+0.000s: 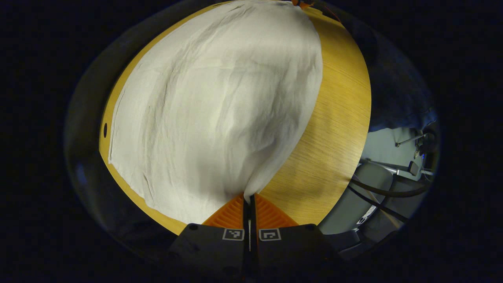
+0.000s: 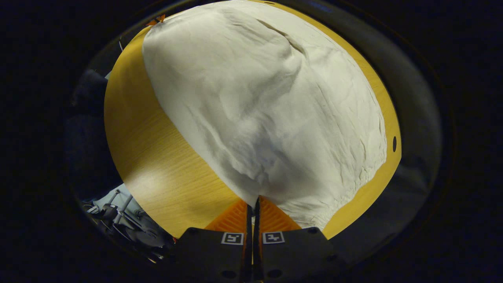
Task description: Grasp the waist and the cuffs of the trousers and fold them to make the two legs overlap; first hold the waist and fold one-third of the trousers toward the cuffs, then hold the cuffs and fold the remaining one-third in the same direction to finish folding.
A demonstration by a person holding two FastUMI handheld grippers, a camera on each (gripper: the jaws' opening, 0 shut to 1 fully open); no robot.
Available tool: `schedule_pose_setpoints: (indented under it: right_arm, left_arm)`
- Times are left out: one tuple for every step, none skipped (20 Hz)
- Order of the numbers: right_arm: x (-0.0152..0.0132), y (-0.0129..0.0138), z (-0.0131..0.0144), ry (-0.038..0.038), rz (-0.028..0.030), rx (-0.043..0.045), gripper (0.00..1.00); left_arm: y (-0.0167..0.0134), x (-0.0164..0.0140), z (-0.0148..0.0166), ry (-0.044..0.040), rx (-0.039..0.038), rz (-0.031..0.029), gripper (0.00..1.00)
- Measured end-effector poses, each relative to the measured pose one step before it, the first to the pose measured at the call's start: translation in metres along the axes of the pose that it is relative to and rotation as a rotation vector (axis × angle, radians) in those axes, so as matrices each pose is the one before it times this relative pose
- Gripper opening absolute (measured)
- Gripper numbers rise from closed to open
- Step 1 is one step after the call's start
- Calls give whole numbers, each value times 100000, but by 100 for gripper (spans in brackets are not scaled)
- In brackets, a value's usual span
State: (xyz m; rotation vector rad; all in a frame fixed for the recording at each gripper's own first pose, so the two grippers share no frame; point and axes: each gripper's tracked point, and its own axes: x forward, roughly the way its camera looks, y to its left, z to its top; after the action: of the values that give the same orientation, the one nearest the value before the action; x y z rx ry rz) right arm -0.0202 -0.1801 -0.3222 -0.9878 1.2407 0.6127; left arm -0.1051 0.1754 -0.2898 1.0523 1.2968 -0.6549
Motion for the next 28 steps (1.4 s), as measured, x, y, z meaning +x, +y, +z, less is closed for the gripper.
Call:
schedule_pose_setpoints:
  right_arm:
    - [-170,-177,180,-1552,-1307,2592,2]
    - [-356,-170,138,-2385,-2102,3371,0]
    - [-506,-317,436,-3054,-2760,4056,2]
    - [-607,-486,498,-3949,-3587,5244,2]
    - [-627,-476,740,-3460,-2865,4625,2]
    - [-768,-485,694,-3419,-2930,4707,2]
    - [-654,-674,732,-3214,-3093,4353,2]
    - [-467,-620,753,-2948,-2937,4406,2]
    - [-460,-616,852,-2348,-2752,4540,2]
    - [-302,-726,738,-2884,-2922,4118,2]
    - [-382,-725,1158,-2857,-3023,4454,2]
    - [-291,-427,1057,-3243,-2931,4509,2]
    - [-15,-722,1236,-3517,-3434,4397,2]
    - [403,-621,1264,-3411,-3613,4589,2]
    - [290,-691,1534,-3696,-3561,4686,2]
    - [552,-779,1246,-3204,-3414,4978,2]
    - [444,-365,1312,-2526,-2045,5552,2]
    - [208,-212,1393,-3320,-2145,4836,2]
    - [299,-312,1215,-1956,-1600,4207,0]
    - [285,-60,962,-2151,-1708,3727,2]
    - [563,194,984,-1681,-1106,3533,2]
    - [1143,204,645,-1494,-901,3062,2]
    - [909,286,825,-1257,-839,1835,2]
    - [1009,17,987,-2006,-1345,1278,2]
    - [857,20,1382,-3098,-1784,1086,2]
    - [1042,19,966,-1537,-1372,1634,2]
    - [490,-151,943,-2296,-1313,2670,2]
    - [967,174,550,-1235,-1037,3518,2]
  left_arm:
    - [280,42,-32,-390,-3406,1022,0]
    - [507,-47,-106,-609,-3413,2412,0]
    - [483,-130,151,-1925,-2969,2516,0]
    - [495,-237,619,-3305,-5282,3267,0]
    - [304,-238,605,-2840,-5505,1933,0]
    - [336,-288,740,-3342,-5768,2244,0]
    - [668,-389,1073,-3925,-4140,3760,0]
    - [854,-224,1172,-3835,-3518,4443,0]
    - [831,-85,1273,-3999,-4345,4300,0]
    - [746,197,1367,-5058,-6189,3262,0]
    - [519,426,1060,-2926,-8027,2845,0]
    - [430,448,1245,-3393,-6716,3125,0]
    - [492,558,1409,-3731,-5454,3614,0]
    - [545,625,1577,-3526,-5130,4182,0]
    - [568,770,1991,-4116,-4788,4528,0]
    - [302,823,1927,-3580,-5724,3543,0]
    - [183,995,2232,-4601,-5768,3321,0]
    - [-178,1204,2098,-3446,-6185,2408,0]
    - [-385,1487,2082,-2994,-4333,1963,0]
    - [-544,1612,1745,-1484,-3090,1716,0]
    - [1388,-1542,-1061,-1626,-2306,1050,0]
    - [-541,3500,46,-2135,-1868,1089,0]
    - [-498,1572,1903,-1615,-1419,1045,0]
    - [-422,-986,1342,-1680,-999,1407,0]
    - [292,1631,694,-1652,-1023,1558,0]
    - [179,1190,864,-2498,-1861,1233,0]
    - [56,1116,900,-2486,-2587,1047,0]
    - [-20,1438,818,-2021,-2826,259,0]
